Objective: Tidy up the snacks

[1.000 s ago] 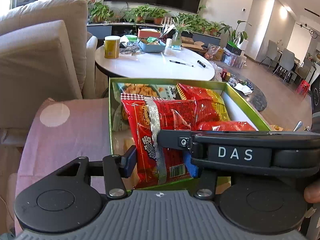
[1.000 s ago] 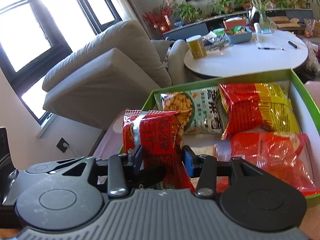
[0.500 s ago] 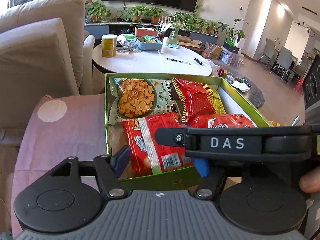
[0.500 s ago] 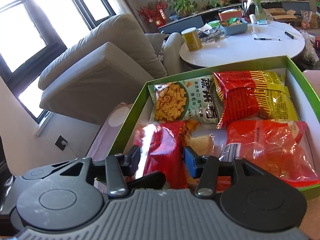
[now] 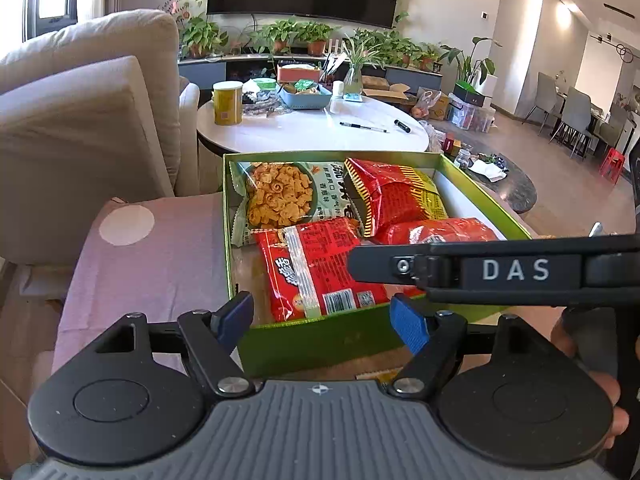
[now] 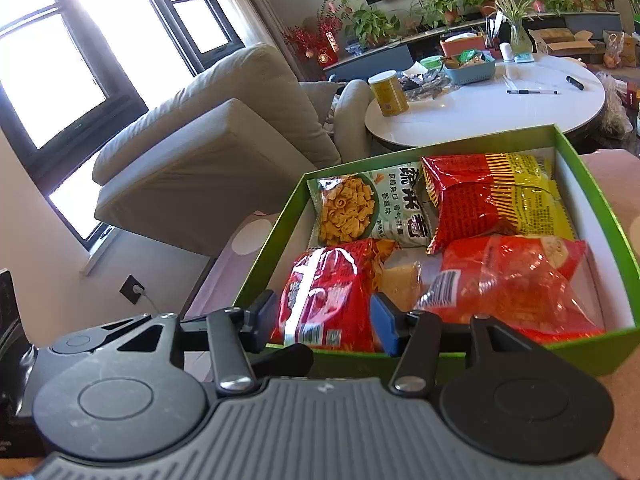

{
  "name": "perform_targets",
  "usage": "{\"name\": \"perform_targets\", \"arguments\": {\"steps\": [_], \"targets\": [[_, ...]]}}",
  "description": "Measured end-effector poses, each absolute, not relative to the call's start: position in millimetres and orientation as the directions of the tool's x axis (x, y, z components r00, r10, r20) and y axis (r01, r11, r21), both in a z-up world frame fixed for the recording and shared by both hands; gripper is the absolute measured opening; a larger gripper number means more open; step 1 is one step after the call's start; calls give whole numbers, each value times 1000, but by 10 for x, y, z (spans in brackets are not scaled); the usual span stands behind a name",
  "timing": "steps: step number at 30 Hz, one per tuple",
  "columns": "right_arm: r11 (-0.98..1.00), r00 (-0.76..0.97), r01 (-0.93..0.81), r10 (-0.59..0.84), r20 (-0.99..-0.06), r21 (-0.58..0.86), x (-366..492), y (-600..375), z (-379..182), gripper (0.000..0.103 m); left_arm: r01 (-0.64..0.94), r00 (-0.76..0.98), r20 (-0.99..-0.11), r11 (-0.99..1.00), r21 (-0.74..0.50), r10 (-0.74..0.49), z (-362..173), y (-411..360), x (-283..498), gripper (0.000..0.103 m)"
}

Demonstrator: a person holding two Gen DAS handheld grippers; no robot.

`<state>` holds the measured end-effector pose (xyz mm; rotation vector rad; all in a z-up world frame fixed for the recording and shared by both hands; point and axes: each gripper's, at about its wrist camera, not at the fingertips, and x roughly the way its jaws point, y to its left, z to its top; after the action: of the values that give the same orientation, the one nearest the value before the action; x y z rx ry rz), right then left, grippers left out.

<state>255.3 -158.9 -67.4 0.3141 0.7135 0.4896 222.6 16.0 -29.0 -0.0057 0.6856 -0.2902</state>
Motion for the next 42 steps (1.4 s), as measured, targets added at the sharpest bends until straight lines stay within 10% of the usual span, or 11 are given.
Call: {"name": "perform_targets", "arguments": {"steps": [42], "targets": [[850, 646, -418, 526, -554, 320, 962, -1828, -837, 53, 47, 811, -583, 999, -11, -45, -607, 193, -246, 84]]}}
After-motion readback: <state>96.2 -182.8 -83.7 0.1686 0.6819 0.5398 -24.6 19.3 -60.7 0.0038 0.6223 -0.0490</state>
